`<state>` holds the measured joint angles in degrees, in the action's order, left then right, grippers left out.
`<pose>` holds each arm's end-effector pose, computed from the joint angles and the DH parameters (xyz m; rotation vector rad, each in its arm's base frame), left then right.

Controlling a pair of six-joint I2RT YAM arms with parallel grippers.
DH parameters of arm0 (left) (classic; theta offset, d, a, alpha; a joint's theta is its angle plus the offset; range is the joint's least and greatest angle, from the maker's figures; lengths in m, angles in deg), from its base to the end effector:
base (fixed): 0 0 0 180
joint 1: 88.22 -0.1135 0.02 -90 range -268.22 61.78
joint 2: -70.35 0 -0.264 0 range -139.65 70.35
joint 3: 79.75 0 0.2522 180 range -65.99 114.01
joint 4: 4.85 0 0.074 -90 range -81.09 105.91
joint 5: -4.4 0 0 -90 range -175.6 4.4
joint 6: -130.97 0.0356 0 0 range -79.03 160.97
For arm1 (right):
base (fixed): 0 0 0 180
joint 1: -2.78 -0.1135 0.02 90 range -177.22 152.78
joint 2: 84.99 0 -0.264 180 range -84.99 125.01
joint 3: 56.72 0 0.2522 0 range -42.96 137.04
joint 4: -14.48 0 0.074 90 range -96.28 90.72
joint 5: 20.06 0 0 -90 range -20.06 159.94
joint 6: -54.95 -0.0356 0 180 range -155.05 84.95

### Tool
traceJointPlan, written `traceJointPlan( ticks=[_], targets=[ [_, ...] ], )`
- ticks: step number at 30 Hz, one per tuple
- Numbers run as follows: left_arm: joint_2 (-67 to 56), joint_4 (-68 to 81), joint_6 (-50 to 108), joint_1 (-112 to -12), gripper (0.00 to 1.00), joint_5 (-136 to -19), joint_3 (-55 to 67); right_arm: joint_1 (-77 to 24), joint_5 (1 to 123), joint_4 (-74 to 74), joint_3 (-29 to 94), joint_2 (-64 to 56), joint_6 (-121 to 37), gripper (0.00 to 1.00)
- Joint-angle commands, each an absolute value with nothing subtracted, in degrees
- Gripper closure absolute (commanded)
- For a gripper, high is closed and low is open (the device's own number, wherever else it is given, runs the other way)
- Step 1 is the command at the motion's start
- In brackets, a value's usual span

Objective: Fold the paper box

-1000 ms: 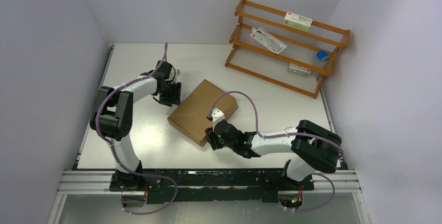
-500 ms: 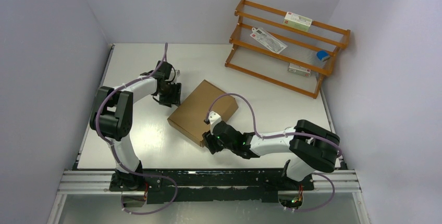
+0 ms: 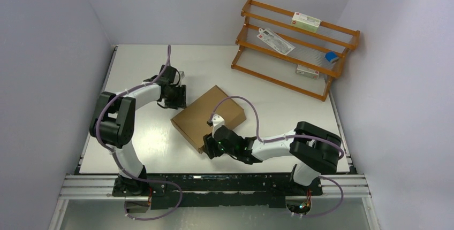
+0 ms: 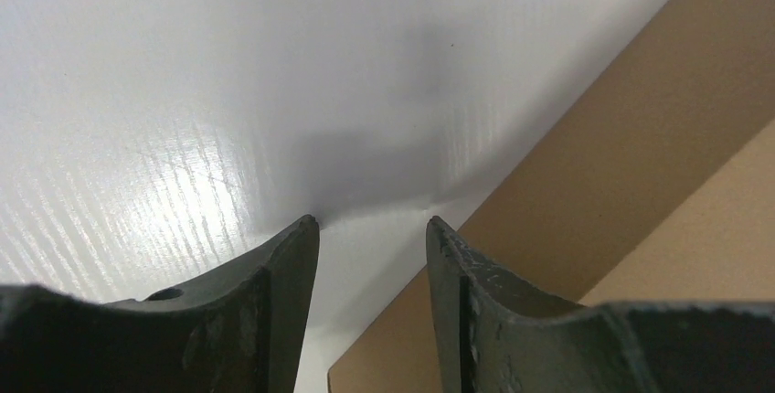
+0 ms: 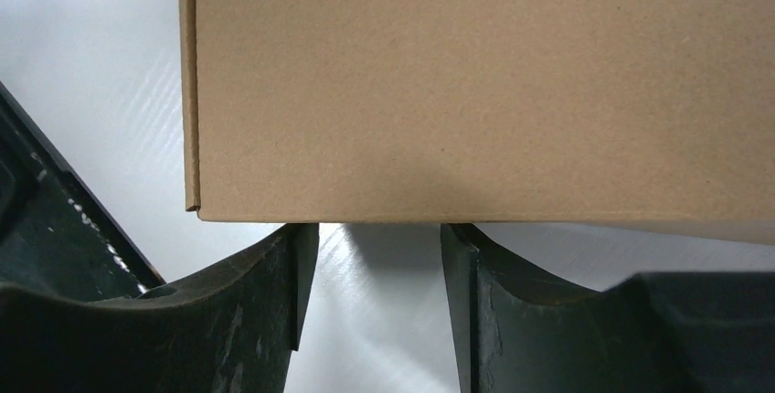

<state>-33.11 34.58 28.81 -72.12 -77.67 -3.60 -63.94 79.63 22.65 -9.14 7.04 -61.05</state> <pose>0.3336 -0.1014 0.1542 0.1344 2.7604 -0.3246 0.1230 0.2708 0.1362 -0.7033 2.1772 0.7041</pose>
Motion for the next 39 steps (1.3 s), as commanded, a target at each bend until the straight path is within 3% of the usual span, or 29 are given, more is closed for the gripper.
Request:
traceJointPlan(
  ticks=[1,9,20,28,32,39],
  targets=[
    [-33.2,41.3,25.9,-66.7,0.47,-69.3,-13.1,-62.1,92.6,25.2,-5.9,7.7,-71.1,0.43],
    [-25.6,38.5,22.0,-66.3,0.47,-69.8,-18.2,-61.0,95.8,23.6,-6.7,5.4,-71.9,0.40],
    [-29.7,44.9,24.7,-69.7,0.45,-83.6,-2.7,-61.0,90.0,8.5,-7.6,-3.4,-59.3,0.40],
    [-32.2,44.3,25.5,-70.4,0.45,-81.6,-4.8,-61.2,81.2,8.9,-10.7,-2.0,-56.6,0.50],
    [-31.7,43.8,25.4,-70.4,0.45,-80.6,-6.9,-61.4,78.2,10.4,-9.7,1.4,-57.1,0.64],
    [-32.2,43.6,25.3,-70.2,0.44,-79.4,-8.2,-61.8,72.6,11.5,-10.6,2.1,-58.3,0.69]
  ],
)
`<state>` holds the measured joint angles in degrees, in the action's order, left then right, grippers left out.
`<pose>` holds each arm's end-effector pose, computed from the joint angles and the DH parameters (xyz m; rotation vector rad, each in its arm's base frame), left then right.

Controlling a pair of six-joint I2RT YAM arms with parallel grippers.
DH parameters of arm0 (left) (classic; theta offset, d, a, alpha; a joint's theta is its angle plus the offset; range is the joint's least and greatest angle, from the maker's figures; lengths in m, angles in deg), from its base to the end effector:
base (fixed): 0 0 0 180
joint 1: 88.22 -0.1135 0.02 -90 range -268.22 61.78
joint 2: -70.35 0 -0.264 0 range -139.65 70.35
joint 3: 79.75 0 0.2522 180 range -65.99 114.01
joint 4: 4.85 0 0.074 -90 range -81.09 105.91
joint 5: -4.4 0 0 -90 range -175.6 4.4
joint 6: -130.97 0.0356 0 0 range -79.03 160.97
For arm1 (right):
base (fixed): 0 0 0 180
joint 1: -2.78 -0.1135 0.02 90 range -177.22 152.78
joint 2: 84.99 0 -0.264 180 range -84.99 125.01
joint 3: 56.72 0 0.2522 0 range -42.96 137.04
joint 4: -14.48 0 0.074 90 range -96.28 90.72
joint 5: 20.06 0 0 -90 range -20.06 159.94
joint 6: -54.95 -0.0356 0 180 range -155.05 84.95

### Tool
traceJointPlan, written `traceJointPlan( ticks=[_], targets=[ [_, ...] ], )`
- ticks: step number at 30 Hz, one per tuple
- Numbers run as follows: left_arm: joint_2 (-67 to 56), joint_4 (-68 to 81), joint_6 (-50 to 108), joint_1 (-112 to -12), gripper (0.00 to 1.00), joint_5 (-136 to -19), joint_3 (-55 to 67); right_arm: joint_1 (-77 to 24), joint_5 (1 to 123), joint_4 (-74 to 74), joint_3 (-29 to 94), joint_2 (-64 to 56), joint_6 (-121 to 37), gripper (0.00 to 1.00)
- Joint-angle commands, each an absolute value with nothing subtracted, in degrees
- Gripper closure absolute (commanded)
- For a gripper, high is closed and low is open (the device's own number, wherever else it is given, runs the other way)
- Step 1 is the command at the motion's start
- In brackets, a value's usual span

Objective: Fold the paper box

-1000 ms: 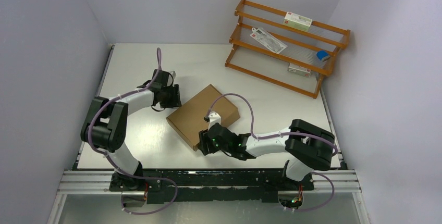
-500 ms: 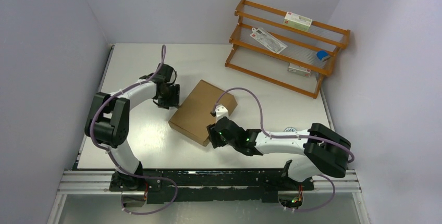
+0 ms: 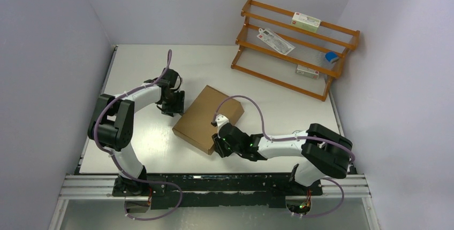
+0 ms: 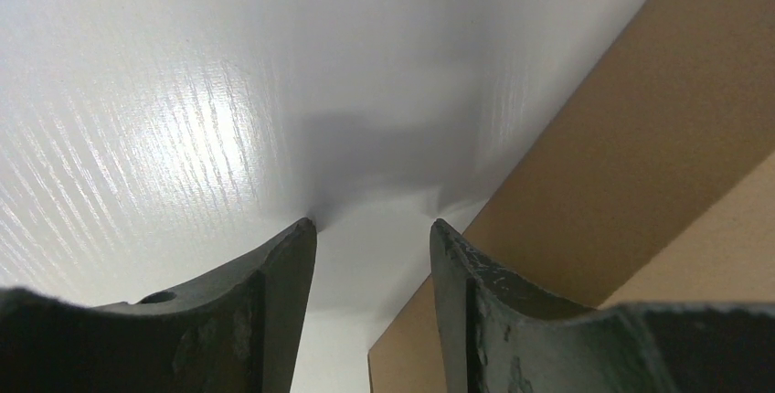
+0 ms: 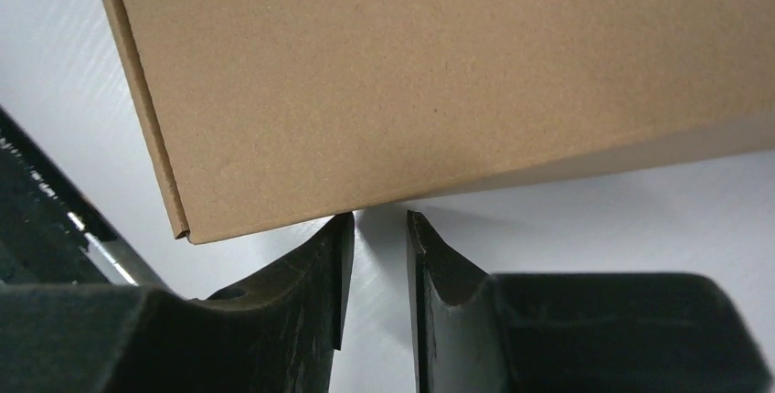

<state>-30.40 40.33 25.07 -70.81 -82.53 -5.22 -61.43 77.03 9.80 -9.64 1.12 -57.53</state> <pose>0.3147 -0.1007 0.1576 0.0499 2.8382 -0.2061 0.1245 0.2475 0.1425 -0.7978 2.2719 0.5978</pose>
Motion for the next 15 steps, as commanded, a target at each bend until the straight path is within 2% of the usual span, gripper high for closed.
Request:
traceJointPlan(
  ticks=[1,5,15],
  targets=[
    [-32.3,43.7,25.3,-70.1,0.45,-79.3,-8.2,-61.8,72.1,11.6,-10.8,2.2,-58.7,0.69],
    [-31.8,43.4,25.2,-69.9,0.45,-79.0,-9.0,-61.9,72.1,12.6,-11.6,2.2,-61.1,0.68],
    [-29.0,39.7,22.1,-67.3,0.45,-72.7,-14.9,-61.0,83.1,15.7,-7.7,5.5,-70.8,0.66]
  ],
)
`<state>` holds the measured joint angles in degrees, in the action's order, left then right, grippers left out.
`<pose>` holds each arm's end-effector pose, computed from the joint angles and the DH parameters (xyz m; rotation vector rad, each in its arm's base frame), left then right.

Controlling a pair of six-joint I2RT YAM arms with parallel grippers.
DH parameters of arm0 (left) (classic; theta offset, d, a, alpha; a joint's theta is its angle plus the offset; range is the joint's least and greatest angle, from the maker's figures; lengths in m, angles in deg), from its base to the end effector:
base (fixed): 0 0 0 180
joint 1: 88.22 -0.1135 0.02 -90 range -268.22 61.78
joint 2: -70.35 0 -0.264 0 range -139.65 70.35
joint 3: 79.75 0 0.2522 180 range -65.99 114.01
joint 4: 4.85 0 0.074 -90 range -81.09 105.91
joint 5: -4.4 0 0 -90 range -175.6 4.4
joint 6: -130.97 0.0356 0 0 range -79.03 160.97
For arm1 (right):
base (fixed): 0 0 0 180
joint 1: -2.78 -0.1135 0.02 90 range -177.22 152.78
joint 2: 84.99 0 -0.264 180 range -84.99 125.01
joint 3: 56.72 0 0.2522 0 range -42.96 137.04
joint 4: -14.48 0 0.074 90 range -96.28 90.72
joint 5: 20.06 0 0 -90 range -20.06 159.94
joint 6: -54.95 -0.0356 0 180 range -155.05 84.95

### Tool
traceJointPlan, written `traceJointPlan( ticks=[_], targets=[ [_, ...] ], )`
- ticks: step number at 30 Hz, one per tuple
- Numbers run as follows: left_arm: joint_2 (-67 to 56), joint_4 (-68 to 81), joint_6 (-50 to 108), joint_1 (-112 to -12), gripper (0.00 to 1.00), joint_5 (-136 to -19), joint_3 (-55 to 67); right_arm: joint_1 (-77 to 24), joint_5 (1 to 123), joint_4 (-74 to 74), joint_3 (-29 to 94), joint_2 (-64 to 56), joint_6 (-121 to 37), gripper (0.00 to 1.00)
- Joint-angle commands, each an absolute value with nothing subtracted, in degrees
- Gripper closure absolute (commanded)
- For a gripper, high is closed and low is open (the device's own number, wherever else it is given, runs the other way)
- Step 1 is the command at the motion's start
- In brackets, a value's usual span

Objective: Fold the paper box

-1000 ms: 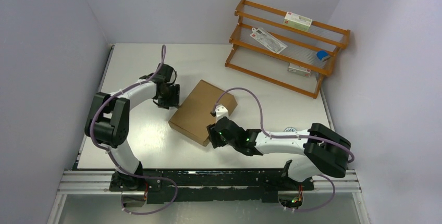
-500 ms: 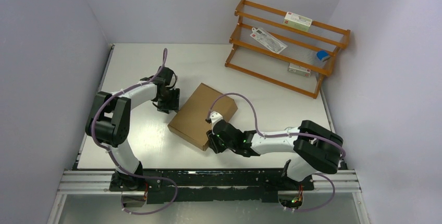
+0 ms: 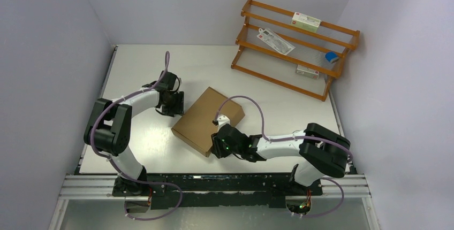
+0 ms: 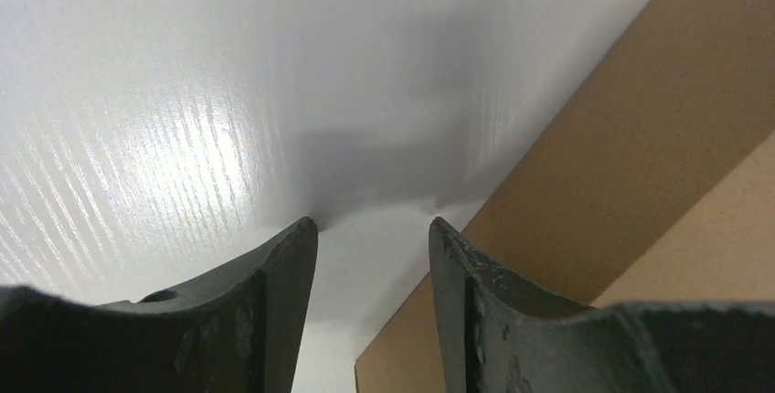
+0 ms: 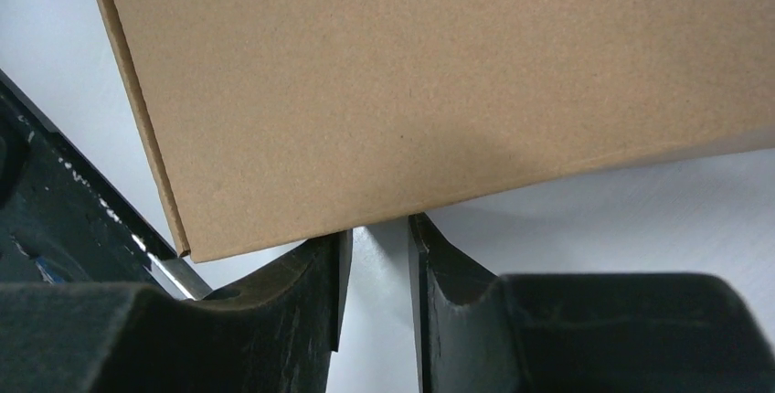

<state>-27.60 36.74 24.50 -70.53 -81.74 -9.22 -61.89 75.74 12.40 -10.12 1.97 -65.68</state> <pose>0.3038 -0.0994 0.1566 0.0473 2.8006 -0.2426 0.1226 0.2506 0.1400 -0.6565 2.3292 0.7053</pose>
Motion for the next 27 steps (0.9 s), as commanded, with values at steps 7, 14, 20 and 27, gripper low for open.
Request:
traceJointPlan(
  ticks=[7,14,20,27],
  targets=[
    [-28.4,42.7,23.8,-67.9,0.44,-78.5,-12.1,-60.9,85.6,12.1,-3.8,4.6,-67.7,0.62],
    [-33.7,47.5,26.7,-72.1,0.43,-85.5,0.9,-59.3,90.9,1.4,-3.8,-1.3,-61.4,0.58],
    [-38.2,50.6,27.5,-74.2,0.42,-88.2,11.6,-53.0,92.3,-4.5,-4.3,-7.7,-59.2,0.57],
    [-45.6,49.8,25.4,-75.0,0.43,-84.9,22.2,-39.3,93.6,0.2,-2.6,-4.3,-60.8,0.61]
  ],
)
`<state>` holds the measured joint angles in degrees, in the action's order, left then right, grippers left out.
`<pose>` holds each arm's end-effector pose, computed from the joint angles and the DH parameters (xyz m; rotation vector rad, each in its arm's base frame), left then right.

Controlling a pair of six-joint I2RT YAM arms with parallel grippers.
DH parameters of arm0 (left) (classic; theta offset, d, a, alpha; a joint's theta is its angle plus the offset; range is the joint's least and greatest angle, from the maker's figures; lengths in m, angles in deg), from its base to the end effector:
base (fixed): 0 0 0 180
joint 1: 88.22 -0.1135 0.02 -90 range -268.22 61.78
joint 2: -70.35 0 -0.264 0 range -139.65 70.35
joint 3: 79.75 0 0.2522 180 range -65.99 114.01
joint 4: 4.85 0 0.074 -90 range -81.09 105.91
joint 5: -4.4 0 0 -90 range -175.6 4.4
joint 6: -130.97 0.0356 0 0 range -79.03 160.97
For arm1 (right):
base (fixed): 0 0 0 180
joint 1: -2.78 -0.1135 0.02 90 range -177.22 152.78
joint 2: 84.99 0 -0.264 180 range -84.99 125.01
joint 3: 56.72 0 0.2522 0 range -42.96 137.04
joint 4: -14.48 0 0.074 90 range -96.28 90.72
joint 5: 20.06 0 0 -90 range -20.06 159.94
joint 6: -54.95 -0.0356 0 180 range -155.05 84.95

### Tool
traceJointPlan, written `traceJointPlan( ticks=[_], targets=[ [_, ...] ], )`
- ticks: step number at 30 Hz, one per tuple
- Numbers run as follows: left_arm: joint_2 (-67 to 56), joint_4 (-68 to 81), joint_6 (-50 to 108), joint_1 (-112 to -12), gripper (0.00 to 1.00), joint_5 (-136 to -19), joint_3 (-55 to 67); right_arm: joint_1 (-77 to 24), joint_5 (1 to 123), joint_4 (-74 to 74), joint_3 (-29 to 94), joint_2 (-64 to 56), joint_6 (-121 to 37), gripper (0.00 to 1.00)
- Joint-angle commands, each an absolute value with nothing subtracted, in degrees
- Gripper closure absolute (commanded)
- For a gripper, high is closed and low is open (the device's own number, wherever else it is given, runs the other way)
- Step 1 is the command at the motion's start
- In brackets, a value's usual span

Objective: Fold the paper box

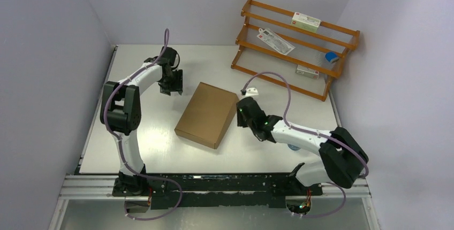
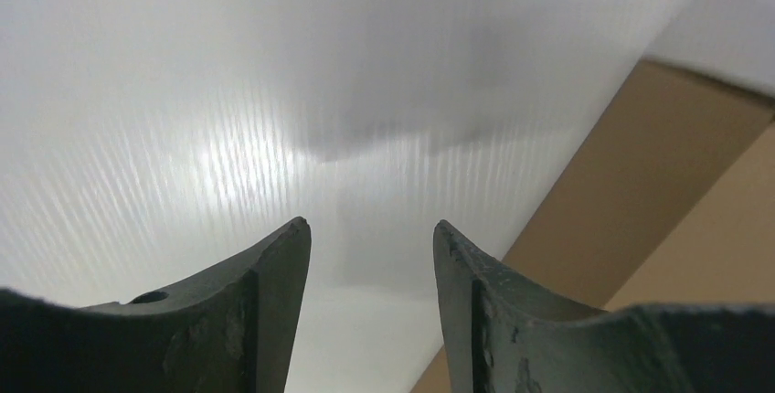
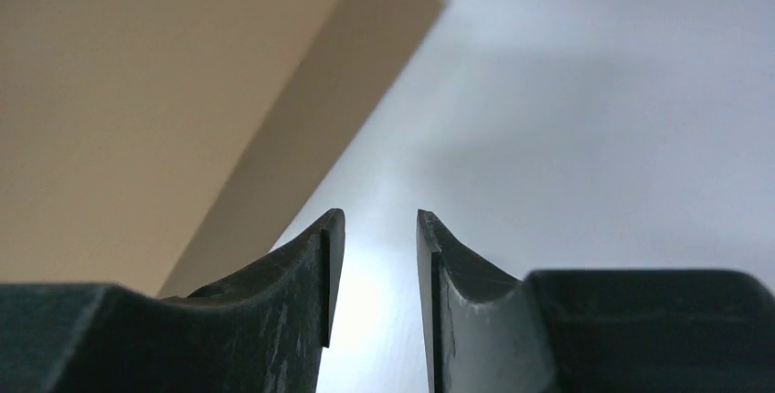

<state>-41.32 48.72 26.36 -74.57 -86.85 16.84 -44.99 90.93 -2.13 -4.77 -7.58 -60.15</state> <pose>0.3898 -0.0939 0.1912 -0.0289 2.7732 -0.0983 0.1908 0.1912 0.1909 -0.2608 2.2444 0.2589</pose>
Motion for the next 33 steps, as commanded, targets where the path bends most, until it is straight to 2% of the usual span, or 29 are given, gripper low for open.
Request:
traceJointPlan(
  ticks=[1,9,16,33],
  targets=[
    [-46.9,49.2,25.0,-74.9,0.43,-83.7,23.4,-37.8,93.3,2.0,-1.8,-2.6,-61.2,0.62],
    [-55.1,45.9,23.7,-74.6,0.44,-77.1,31.0,-32.5,91.9,9.0,4.2,10.8,-60.7,0.64],
    [-60.7,46.3,25.2,-72.9,0.44,-73.6,35.3,-32.2,87.9,13.0,7.7,19.2,-61.2,0.66],
    [-64.9,48.3,31.8,-66.1,0.47,-66.7,36.7,-32.9,59.7,31.5,5.0,23.2,-54.5,0.64]
  ],
)
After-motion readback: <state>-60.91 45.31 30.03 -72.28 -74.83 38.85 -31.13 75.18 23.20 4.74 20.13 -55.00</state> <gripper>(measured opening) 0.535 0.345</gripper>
